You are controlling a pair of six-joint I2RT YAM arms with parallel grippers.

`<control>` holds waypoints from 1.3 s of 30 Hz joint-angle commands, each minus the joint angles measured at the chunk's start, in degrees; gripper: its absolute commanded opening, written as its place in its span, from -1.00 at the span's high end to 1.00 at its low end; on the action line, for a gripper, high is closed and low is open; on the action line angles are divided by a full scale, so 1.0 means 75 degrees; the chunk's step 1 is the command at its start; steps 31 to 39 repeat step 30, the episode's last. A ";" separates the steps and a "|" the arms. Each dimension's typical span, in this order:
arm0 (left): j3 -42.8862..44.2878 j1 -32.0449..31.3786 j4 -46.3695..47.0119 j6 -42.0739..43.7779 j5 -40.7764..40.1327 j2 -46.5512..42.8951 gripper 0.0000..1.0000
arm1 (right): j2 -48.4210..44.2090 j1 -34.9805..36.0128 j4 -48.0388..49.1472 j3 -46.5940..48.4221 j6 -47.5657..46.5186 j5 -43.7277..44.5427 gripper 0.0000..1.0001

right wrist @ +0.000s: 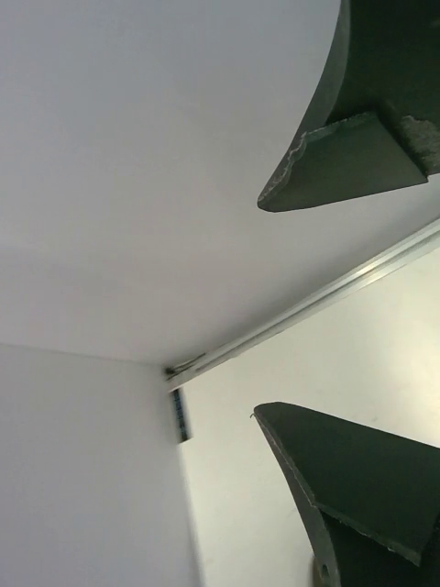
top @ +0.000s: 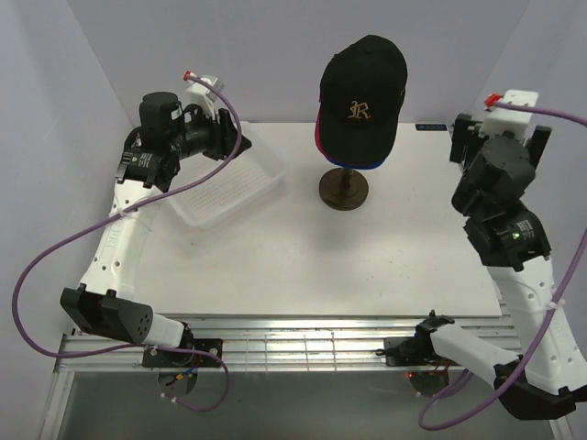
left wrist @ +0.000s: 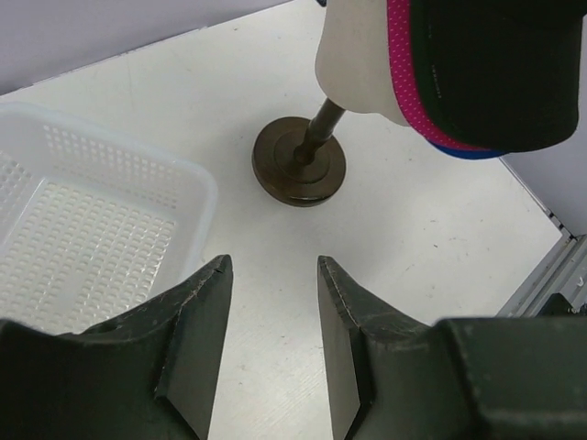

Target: Stack the hats

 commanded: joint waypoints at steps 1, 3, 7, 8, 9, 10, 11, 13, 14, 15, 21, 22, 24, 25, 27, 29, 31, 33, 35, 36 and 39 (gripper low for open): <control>-0.0235 0.0238 -0.0018 0.0234 -0.0284 -0.0422 -0.07 | -0.0314 -0.0195 -0.1284 -0.1281 0.0860 0.0704 -0.79; -0.0435 0.0413 -0.0006 0.0363 -0.0377 -0.0480 -0.10 | -0.0631 -0.0534 -0.1998 -0.1959 0.1681 0.0027 -0.79; -0.0879 0.0695 -0.0006 0.0539 -0.0553 -0.0632 -0.15 | -0.0761 -0.1388 -0.2739 -0.2934 0.2596 -0.1369 -0.79; -0.0996 0.0765 0.0006 0.0574 -0.0577 -0.0679 -0.16 | -0.0761 -0.1519 -0.2799 -0.3145 0.2714 -0.1639 -0.79; -0.1241 0.0882 0.0006 0.0644 -0.0612 -0.0726 -0.18 | -0.0784 -0.1659 -0.2823 -0.3344 0.2935 -0.2071 -0.79; -0.1371 0.0930 0.0017 0.0691 -0.0647 -0.0842 -0.18 | -0.0819 -0.1777 -0.2811 -0.3764 0.3030 -0.2272 -0.79; -0.1523 0.0965 0.0006 0.0703 -0.0752 -0.0902 -0.21 | -0.0900 -0.2021 -0.2811 -0.3965 0.3101 -0.2704 -0.79; -0.1945 0.1047 -0.0053 0.1028 -0.0881 -0.1019 -0.23 | -0.0960 -0.2234 -0.2788 -0.4433 0.3358 -0.3186 -0.79; -0.2074 0.1071 -0.0099 0.1078 -0.1021 -0.1043 -0.23 | -0.0960 -0.2420 -0.2730 -0.4575 0.3406 -0.3479 -0.79; -0.2354 0.1106 -0.0123 0.1125 -0.1081 -0.1054 -0.23 | -0.0948 -0.2469 -0.2671 -0.4704 0.3476 -0.3946 -0.79; -0.3130 0.1223 -0.0076 0.1336 -0.1245 -0.1277 -0.23 | -0.0316 -0.2516 -0.2938 -0.4964 0.4272 -0.4350 -0.79; -0.3188 0.1223 -0.0076 0.1371 -0.1245 -0.1312 -0.24 | -0.0269 -0.2516 -0.3021 -0.4906 0.4332 -0.4326 -0.79; -0.3364 0.1246 -0.0088 0.1477 -0.1268 -0.1347 -0.24 | -0.0280 -0.2516 -0.3057 -0.4847 0.4367 -0.4244 -0.79; -0.3423 0.1247 -0.0088 0.1477 -0.1292 -0.1371 -0.24 | -0.0350 -0.2516 -0.3034 -0.4858 0.4367 -0.4232 -0.79; -0.3645 0.1258 -0.0076 0.1559 -0.1280 -0.1406 -0.24 | -0.0596 -0.2516 -0.2940 -0.4963 0.4367 -0.4220 -0.79; -0.3867 0.1270 -0.0041 0.1594 -0.1269 -0.1441 -0.24 | -0.0887 -0.2516 -0.2753 -0.5080 0.4426 -0.4185 -0.79; -0.3938 0.1270 -0.0041 0.1641 -0.1269 -0.1453 -0.24 | -0.0971 -0.2528 -0.2683 -0.5162 0.4438 -0.4150 -0.79; -0.3938 0.1270 -0.0041 0.1641 -0.1269 -0.1453 -0.24 | -0.0971 -0.2528 -0.2683 -0.5162 0.4438 -0.4150 -0.79; -0.3938 0.1270 -0.0041 0.1641 -0.1269 -0.1453 -0.24 | -0.0971 -0.2528 -0.2683 -0.5162 0.4438 -0.4150 -0.79; -0.3938 0.1270 -0.0041 0.1641 -0.1269 -0.1453 -0.24 | -0.0971 -0.2528 -0.2683 -0.5162 0.4438 -0.4150 -0.79; -0.3938 0.1270 -0.0041 0.1641 -0.1269 -0.1453 -0.24 | -0.0971 -0.2528 -0.2683 -0.5162 0.4438 -0.4150 -0.79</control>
